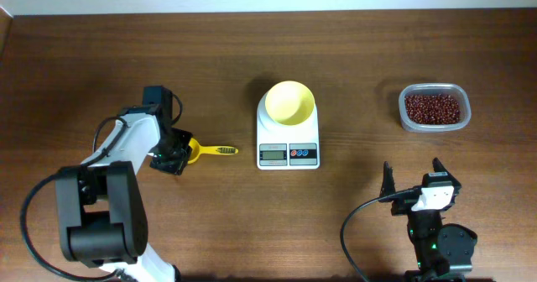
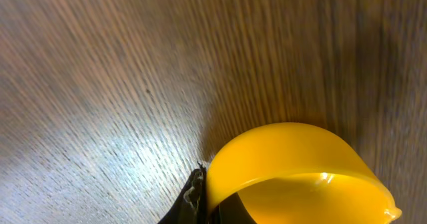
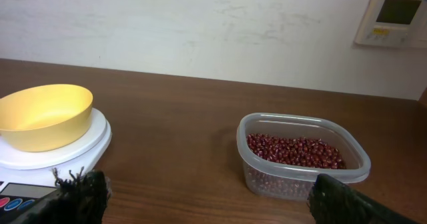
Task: Scoop item into bowl and weigh 50g on scale
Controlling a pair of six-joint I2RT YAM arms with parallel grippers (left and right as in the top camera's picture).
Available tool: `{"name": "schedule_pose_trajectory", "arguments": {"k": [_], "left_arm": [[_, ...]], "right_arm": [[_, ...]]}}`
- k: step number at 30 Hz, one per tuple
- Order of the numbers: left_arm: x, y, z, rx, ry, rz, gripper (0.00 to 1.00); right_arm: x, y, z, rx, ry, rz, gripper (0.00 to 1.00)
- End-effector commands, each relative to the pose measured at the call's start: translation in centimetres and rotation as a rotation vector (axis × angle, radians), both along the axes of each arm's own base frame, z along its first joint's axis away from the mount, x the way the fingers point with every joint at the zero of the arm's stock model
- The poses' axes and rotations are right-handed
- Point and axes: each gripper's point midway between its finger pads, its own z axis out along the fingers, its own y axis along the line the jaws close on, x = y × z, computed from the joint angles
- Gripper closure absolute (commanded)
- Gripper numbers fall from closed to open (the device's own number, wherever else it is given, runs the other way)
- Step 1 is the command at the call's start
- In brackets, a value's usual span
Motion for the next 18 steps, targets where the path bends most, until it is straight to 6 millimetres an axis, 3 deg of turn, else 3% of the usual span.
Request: {"name": "schedule_pose_trajectory", "arguments": {"k": [1,12,18], "left_arm": [[1.6,-0.3,1.2,-0.019,-0.058,-0.141,1.00],[7.7,-0.1,7.5,0.030,-0.288,-0.378,1.00],[8.6,0.0,10.8,0.039,-0.325,-0.377,1.00]], "right_arm": [[0.0,-0.2,-0.2,-0.004,0.004,-0.007,0.01],[0.0,-0.2,-0.2,-0.004,0.004,-0.007,0.01],[0.0,-0.2,-0.2,-0.004,0.004,-0.007,0.01]]}}
